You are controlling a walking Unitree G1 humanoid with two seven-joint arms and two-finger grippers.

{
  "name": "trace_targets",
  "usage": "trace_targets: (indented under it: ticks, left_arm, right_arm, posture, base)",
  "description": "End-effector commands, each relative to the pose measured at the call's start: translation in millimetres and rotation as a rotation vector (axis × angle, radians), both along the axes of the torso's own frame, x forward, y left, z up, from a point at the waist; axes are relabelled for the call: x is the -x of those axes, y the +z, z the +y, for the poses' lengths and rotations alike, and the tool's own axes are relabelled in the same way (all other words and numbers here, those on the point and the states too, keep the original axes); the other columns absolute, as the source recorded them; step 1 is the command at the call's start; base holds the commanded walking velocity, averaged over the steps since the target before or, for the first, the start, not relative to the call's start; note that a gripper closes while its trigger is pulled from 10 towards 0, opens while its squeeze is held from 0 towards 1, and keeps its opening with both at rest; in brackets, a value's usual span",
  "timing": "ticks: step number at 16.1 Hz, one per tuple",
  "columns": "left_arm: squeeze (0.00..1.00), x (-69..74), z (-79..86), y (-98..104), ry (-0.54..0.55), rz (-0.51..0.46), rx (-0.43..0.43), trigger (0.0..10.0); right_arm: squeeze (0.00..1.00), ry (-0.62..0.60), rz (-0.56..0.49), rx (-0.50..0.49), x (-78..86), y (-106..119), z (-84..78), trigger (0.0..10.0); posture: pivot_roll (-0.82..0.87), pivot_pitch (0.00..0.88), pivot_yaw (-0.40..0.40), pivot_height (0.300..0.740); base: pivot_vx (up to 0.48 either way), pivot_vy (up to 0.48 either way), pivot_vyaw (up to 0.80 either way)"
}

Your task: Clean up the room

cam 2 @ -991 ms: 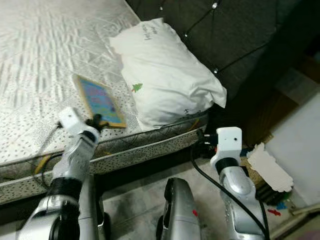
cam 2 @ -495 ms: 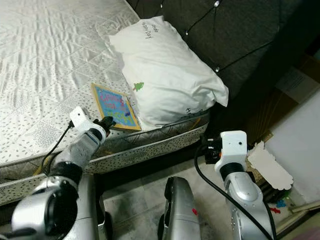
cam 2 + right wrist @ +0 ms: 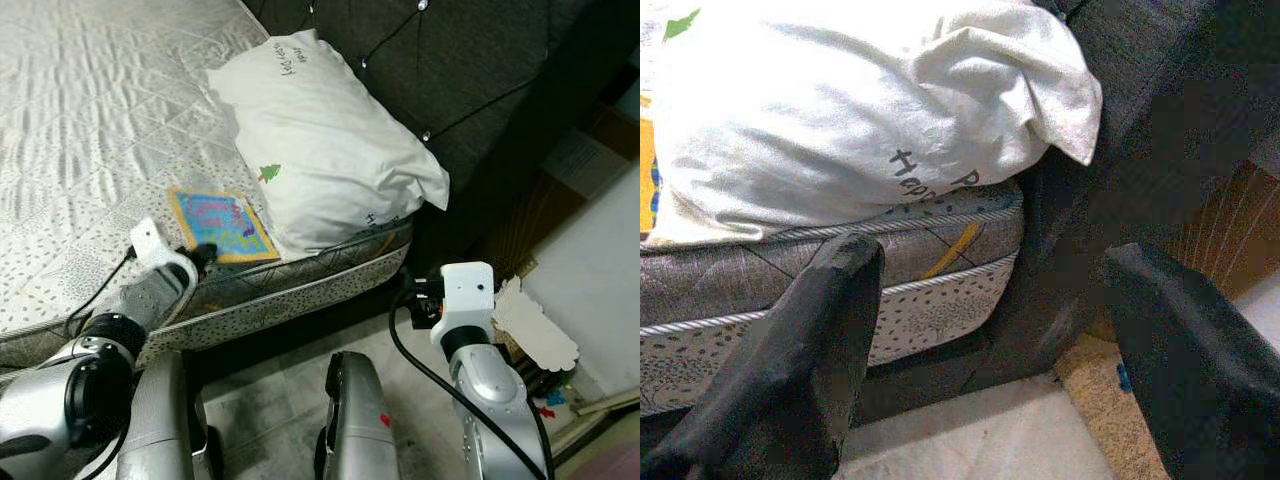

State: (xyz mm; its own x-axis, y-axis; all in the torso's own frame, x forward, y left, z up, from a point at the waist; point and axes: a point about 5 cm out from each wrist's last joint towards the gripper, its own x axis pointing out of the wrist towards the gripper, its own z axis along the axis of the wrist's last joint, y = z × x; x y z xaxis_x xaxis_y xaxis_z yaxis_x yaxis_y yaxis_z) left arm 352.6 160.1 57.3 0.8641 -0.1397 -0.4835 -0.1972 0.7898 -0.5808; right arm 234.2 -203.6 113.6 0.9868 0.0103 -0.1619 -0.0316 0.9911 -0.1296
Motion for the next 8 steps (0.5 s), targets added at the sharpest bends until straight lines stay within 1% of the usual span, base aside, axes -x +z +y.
trace_targets:
  ticks: [1,2,4,5,6,8]
  left_arm:
    - [1.00,-3.3,-3.3,4,-0.058,0.011,-0.042,10.0]
    - [1.00,-4.2,-1.4,5,-0.063,0.009,-0.052,10.0]
    - [1.00,-7.0,10.8,10,-0.064,0.005,-0.119,10.0]
    - [1.00,-7.9,15.3,12,-0.057,0.002,-0.138,10.0]
    - [1.00,-9.4,24.7,16,-0.034,-0.002,-0.168,10.0]
    - [1.00,-11.2,36.4,21,0.003,-0.010,-0.199,10.0]
  right_arm:
    - [0.00,-0.018,-0.019,0.022,0.8,7,-4.3,10.0]
    - [0.00,-0.019,-0.019,0.021,0.3,7,-4.3,10.0]
    - [0.00,-0.018,-0.022,0.020,-1.4,7,-3.8,10.0]
    - [0.00,-0.017,-0.024,0.020,-1.7,7,-3.6,10.0]
    - [0.00,-0.017,-0.026,0.021,-2.3,7,-3.4,10.0]
    - [0.00,-0.019,-0.029,0.021,-3.2,7,-3.4,10.0]
  posture:
    - [-0.19,0.090,-0.109,0.542]
    - [-0.19,0.090,-0.109,0.542]
    - [-0.19,0.086,-0.107,0.542]
    - [-0.19,0.086,-0.106,0.542]
    - [-0.19,0.085,-0.106,0.542]
    - [-0.19,0.084,-0.104,0.542]
  base:
    - [0.000,0.000,0.00]
    - [0.000,0.000,0.00]
    - [0.000,0.000,0.00]
    - [0.000,0.000,0.00]
    - [0.000,0.000,0.00]
    - [0.000,0.000,0.00]
